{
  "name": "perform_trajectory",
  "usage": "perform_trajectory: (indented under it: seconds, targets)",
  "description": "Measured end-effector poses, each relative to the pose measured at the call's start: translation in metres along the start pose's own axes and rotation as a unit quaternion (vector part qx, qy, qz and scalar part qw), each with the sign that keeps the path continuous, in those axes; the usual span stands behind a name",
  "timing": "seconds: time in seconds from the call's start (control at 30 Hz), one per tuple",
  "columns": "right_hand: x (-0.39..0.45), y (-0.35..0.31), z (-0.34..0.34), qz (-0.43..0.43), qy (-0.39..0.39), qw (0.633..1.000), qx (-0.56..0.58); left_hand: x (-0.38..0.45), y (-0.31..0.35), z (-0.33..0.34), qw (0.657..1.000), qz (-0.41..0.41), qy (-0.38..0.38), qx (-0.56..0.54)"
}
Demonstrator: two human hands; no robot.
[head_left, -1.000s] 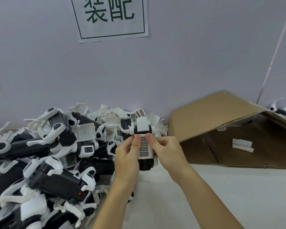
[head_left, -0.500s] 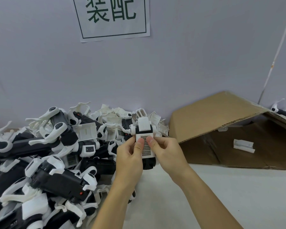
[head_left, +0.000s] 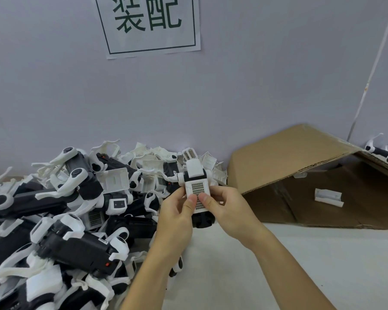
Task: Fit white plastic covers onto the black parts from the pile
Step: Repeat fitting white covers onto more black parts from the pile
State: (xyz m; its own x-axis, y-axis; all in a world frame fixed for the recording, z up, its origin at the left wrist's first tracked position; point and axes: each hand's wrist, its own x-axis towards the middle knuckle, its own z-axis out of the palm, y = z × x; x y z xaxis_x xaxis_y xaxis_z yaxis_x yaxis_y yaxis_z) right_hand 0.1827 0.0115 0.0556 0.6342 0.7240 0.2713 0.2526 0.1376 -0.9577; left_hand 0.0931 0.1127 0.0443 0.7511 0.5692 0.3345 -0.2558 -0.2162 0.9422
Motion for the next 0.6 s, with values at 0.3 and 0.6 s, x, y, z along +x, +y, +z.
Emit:
perform_trajectory:
  seconds: [0.3, 0.6]
  targets:
    - [0.003, 0.003, 0.002, 0.010, 0.020, 1.000, 0.018, 0.000, 0.002, 0.002, 0.998, -0.019, -0.024, -0.051]
    - [0.002, -0.007, 0.001, -0.045, 0.051, 0.981, -0.181, 0.005, -0.001, -0.002, 0.997, -0.028, 0.039, -0.066]
